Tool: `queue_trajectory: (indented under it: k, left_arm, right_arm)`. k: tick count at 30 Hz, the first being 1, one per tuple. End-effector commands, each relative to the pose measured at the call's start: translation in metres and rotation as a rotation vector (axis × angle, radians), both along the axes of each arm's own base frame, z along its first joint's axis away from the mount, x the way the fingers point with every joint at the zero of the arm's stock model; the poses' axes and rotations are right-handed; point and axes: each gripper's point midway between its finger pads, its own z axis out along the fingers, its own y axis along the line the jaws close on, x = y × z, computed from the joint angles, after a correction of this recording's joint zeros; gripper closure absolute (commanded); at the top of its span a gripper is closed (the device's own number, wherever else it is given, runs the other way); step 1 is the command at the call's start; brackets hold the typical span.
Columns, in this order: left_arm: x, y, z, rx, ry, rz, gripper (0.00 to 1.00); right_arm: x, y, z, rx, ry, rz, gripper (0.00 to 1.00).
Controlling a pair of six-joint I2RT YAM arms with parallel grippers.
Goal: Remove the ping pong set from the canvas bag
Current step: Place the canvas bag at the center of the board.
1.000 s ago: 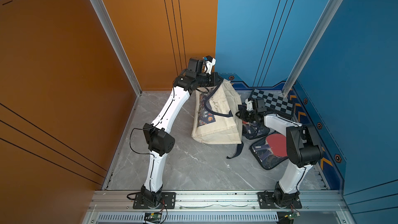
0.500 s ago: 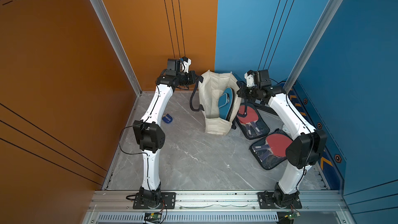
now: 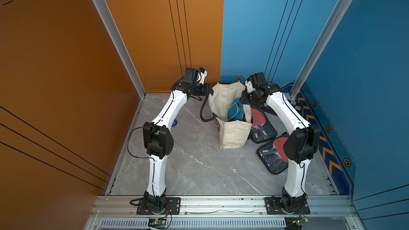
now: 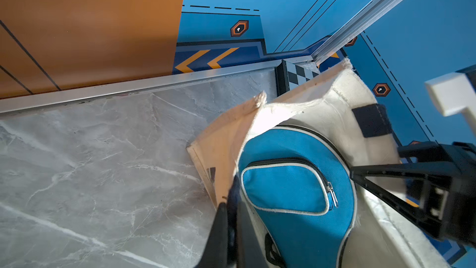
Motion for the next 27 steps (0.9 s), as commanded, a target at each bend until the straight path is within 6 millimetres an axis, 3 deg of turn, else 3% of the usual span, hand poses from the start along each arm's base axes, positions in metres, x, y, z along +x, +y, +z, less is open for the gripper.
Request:
queue_trajectory:
  k: [1,4,8,11,14,17,21,27]
  left_arm:
    - [-0.004,0.009,0.016,0.071,-0.053,0.037,1.0]
    - [-0.004,0.008,0.012,0.108,-0.063,0.046,1.0]
    - [-0.003,0.007,0.015,0.159,-0.095,0.067,1.0]
    - [-0.002,0.005,0.018,0.208,-0.129,0.084,1.0]
    - [-0.001,-0.002,0.02,0.234,-0.151,0.088,1.0]
    - [0.0,-0.008,0.02,0.259,-0.168,0.092,0.99]
    - [-0.001,-0.017,0.022,0.264,-0.181,0.087,0.99]
    - [-0.003,-0.019,0.032,0.229,-0.198,0.093,0.79]
  right_arm:
    - [-0.008,-0.017,0.025,-0.074,-0.044,-0.021,0.34]
    - [-0.014,-0.025,0.046,-0.112,-0.1,-0.043,0.26]
    - [-0.03,-0.026,0.083,-0.172,-0.199,-0.045,0.22]
    - [-0.045,-0.013,0.107,-0.176,-0.259,-0.01,0.17]
    - [-0.059,0.009,0.115,-0.136,-0.263,0.056,0.16]
    - [-0.064,0.026,0.102,-0.153,-0.221,0.104,0.13]
    - [-0.054,0.026,0.071,-0.181,-0.139,0.085,0.14]
    - [-0.035,0.012,0.043,-0.151,-0.065,0.021,0.14]
